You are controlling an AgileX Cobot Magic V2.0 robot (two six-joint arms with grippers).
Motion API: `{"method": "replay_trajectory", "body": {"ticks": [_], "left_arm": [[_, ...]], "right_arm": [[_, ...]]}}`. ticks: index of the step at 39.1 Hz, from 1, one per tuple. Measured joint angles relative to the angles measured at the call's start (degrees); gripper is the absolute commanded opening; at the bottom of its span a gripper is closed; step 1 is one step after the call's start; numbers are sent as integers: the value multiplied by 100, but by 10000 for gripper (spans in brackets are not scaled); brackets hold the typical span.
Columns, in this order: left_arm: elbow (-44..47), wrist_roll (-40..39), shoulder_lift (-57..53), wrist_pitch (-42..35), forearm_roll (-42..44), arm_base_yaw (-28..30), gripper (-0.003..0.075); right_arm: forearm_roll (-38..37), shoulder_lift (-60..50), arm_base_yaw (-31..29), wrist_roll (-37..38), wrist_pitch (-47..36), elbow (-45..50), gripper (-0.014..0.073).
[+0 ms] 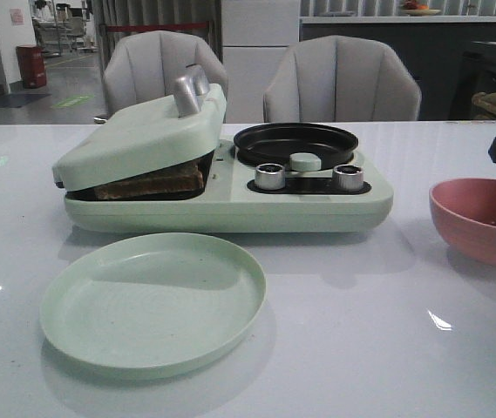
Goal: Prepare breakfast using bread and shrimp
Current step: 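Grasp the pink bowl rim with the right gripper, then lift the pink bowl with the right gripper over the frying pan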
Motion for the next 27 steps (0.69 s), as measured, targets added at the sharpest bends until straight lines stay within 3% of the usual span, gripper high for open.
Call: {"method": "replay_trajectory", "body": {"ticks": [3, 13, 27], "left_arm": [[0, 0, 0, 0, 0, 0, 114], [0, 0, 0, 0, 0, 0, 114], [0, 0, 0, 0, 0, 0, 114]], "right_arm": [[0, 3, 0, -9, 0, -9, 104], [114, 3, 0, -22, -171, -37, 114], [773, 14, 0, -53, 621, -645, 114]]}}
